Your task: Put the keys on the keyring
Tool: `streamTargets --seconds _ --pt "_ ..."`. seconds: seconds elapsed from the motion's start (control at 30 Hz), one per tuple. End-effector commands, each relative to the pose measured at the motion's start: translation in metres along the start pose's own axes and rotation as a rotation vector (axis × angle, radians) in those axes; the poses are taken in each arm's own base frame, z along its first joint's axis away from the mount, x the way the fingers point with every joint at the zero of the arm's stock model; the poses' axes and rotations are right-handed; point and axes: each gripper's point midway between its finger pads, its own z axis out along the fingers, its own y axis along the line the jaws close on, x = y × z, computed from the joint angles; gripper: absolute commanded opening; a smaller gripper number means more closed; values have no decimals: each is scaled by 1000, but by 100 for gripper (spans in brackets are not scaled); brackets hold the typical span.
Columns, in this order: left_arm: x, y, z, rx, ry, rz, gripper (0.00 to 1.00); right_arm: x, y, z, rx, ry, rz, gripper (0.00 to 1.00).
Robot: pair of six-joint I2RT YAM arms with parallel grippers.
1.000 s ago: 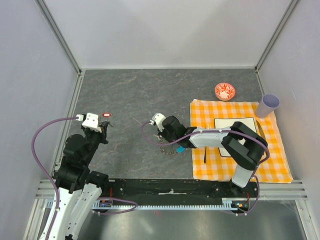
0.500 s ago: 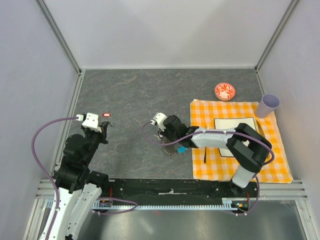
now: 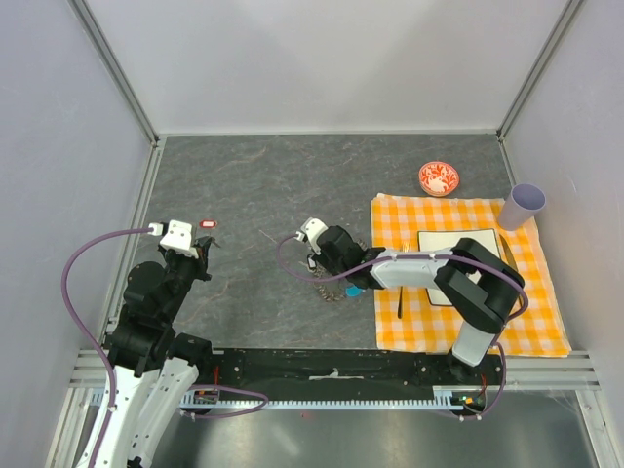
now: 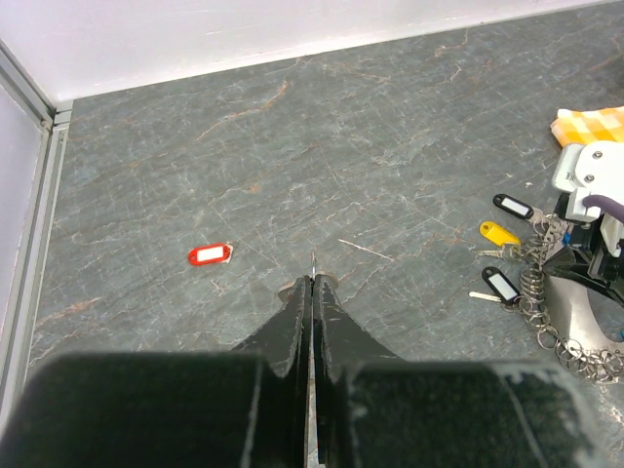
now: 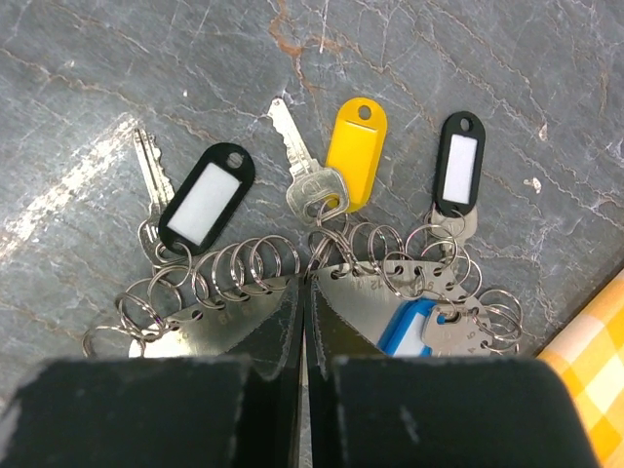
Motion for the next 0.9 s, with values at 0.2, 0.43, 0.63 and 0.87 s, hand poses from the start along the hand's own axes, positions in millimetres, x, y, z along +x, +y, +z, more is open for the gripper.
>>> streamTargets --seconds 0.2,0.43,0.63,0.87 --pt "-11 -3 1 11 -46 -30 2 -7 -5 7 57 -79 64 9" --pt "-11 -3 1 11 -46 -30 2 -7 -6 10 69 -93 73 13" --pt "-11 -3 1 11 -47 -28 2 -10 -9 12 89 -110 84 12" --pt "-11 -3 1 11 -47 -30 2 -3 -12 12 102 -94 72 0"
